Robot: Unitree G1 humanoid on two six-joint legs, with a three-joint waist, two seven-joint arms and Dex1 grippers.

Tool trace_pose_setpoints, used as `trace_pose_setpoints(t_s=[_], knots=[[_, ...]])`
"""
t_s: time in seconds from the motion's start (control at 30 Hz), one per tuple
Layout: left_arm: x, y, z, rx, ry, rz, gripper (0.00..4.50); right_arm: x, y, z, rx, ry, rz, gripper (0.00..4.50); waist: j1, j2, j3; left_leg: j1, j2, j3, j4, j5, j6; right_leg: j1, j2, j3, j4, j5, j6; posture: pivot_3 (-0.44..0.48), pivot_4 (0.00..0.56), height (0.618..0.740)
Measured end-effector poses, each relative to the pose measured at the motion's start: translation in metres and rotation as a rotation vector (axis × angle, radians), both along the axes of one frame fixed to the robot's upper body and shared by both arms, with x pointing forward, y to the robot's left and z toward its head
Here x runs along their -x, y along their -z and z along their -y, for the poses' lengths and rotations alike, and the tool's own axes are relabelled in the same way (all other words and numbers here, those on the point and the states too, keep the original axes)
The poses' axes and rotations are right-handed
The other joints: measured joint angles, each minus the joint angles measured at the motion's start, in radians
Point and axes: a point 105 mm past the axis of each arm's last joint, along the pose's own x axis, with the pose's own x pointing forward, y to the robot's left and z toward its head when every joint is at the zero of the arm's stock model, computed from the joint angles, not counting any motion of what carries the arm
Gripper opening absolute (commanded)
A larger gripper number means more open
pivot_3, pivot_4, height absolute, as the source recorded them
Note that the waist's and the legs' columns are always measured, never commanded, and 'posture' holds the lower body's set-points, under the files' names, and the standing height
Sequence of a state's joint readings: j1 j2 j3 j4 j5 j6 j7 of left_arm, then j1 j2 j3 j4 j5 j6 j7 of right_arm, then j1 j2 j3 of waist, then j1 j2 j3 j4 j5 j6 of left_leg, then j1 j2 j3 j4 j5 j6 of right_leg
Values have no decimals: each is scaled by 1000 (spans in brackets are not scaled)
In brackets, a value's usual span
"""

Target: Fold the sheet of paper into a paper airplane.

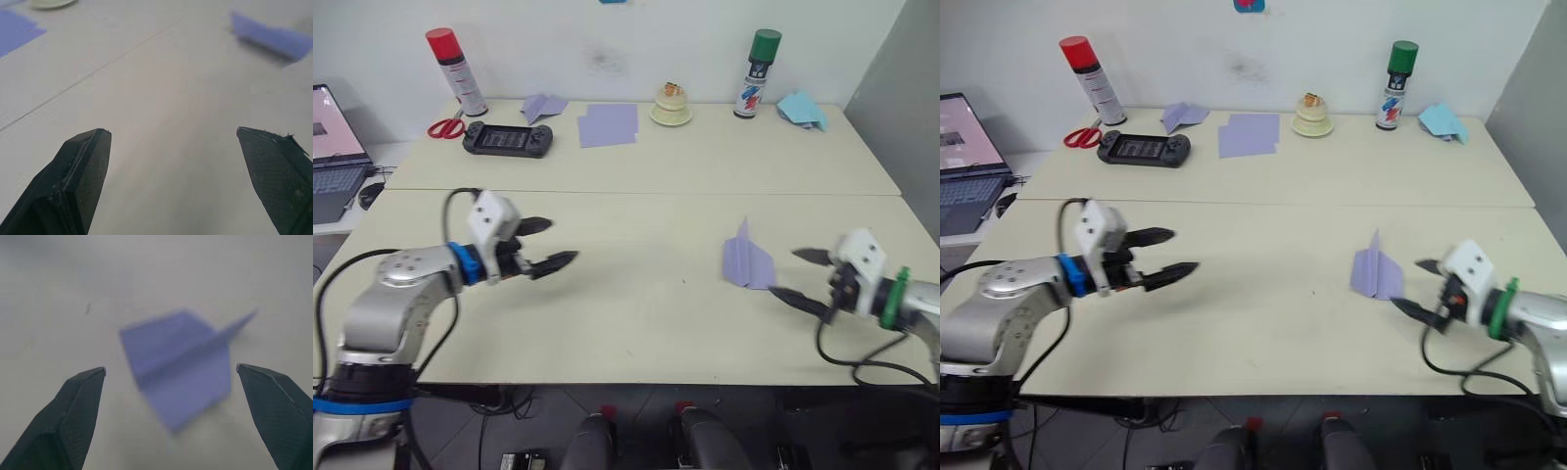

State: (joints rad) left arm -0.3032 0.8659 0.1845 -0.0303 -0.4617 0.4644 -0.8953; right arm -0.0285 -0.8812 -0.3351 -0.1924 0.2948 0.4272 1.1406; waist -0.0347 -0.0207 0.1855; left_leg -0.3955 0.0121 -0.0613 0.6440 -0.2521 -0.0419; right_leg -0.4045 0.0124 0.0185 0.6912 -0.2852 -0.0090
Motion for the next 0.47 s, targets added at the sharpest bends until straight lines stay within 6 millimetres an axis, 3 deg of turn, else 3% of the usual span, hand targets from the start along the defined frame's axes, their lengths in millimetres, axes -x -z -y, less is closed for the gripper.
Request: trace_pose_setpoints(t_s=[0.03, 0.13, 0.37, 0.47], knots=[[-1, -2, -23, -16, -78, 12, 4500, 3, -7, 16, 20, 15, 3, 4489, -2, 0, 0, 1, 1, 2, 0, 0, 0, 0, 0, 0, 0, 0, 1, 0, 150, 740], [2, -9, -53, -40, -170, 56, 4500, 4, -33, 33, 17, 52, 82, 4489, -1, 0, 0, 3, 2, 3, 0, 0, 0, 1, 0, 1, 1, -1, 2, 0, 150, 740], [14, 27, -55, -58, -183, -33, 4500, -7, -43, 42, -58, 144, 172, 4489, 9, 0, 0, 1, 1, 2, 1, 0, 0, 1, 0, 2, 1, -1, 2, 0, 150, 740], [13, 26, -52, -65, -178, -25, 4500, -10, -44, 42, -60, 149, 184, 4489, 11, 0, 0, 1, 1, 2, 1, 0, 0, 1, -1, 2, 1, 0, 2, 0, 150, 740]])
